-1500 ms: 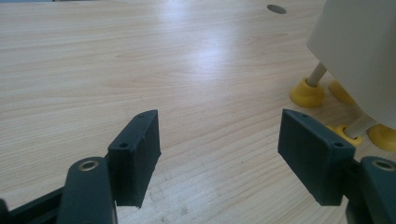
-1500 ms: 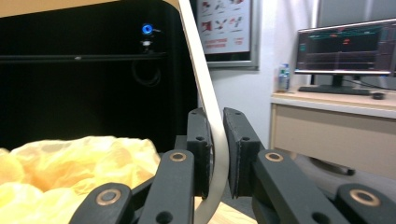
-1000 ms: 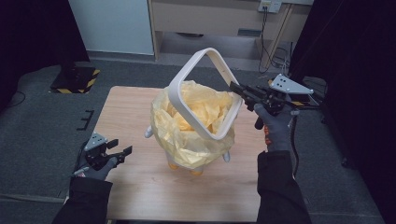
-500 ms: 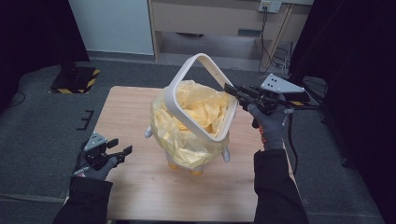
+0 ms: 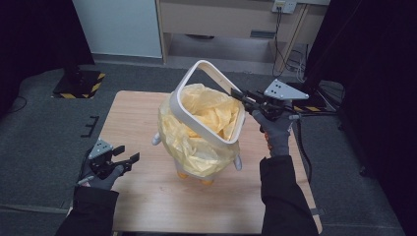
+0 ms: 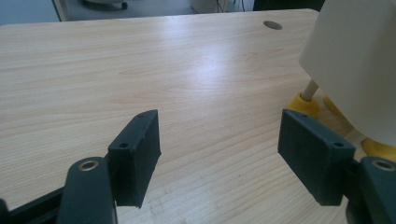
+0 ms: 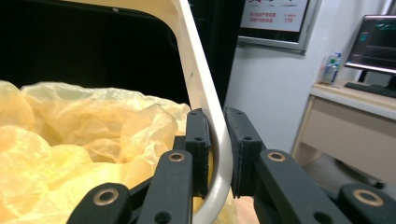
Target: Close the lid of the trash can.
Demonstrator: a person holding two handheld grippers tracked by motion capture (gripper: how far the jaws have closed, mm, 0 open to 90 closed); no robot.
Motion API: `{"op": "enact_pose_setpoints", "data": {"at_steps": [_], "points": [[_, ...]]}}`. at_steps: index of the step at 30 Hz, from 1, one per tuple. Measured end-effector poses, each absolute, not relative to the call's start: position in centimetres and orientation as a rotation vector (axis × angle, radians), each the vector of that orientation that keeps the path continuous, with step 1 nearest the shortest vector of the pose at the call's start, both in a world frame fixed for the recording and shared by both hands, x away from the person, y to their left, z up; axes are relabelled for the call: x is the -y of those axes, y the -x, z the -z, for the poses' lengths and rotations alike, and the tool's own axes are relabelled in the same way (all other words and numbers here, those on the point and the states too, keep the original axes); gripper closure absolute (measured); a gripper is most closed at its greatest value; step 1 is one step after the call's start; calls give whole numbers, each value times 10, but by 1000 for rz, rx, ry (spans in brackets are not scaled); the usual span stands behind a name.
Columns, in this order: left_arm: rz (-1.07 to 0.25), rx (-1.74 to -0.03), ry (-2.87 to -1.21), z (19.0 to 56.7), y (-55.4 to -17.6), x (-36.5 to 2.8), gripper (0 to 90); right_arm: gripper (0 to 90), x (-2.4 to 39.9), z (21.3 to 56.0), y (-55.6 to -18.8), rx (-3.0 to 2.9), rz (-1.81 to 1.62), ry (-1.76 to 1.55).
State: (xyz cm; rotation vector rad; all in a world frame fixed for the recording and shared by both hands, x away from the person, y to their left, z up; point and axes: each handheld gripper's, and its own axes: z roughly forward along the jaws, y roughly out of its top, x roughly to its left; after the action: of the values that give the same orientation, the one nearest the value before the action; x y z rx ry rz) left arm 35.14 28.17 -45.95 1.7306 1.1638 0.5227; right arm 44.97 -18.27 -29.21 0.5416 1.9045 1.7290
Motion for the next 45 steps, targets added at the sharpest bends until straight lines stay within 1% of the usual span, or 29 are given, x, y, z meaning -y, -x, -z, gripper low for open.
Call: {"op": "enact_pose_setpoints", "data": {"at_steps": [15,22,30,32,34,39,45], "points": [[-531,-1152,-1709,456,-350,-282,291,792,176,294,-450,-1938,-1630,-524],[-537,-1141,-1676,451,-349,-282,291,763,174,297,-448,-1901,-1688,-580],[-572,-1109,-1577,429,-343,-288,291,750,174,304,-447,-1845,-1785,-647],[-583,-1096,-1561,423,-341,-288,291,720,176,306,-447,-1828,-1818,-677],[-588,-1081,-1544,417,-340,-288,291,719,177,307,-447,-1824,-1831,-683],[-598,-1046,-1530,405,-337,-283,291,705,177,305,-448,-1839,-1836,-693],[-615,-1001,-1519,390,-334,-276,291,666,177,305,-449,-1848,-1844,-691]]}}
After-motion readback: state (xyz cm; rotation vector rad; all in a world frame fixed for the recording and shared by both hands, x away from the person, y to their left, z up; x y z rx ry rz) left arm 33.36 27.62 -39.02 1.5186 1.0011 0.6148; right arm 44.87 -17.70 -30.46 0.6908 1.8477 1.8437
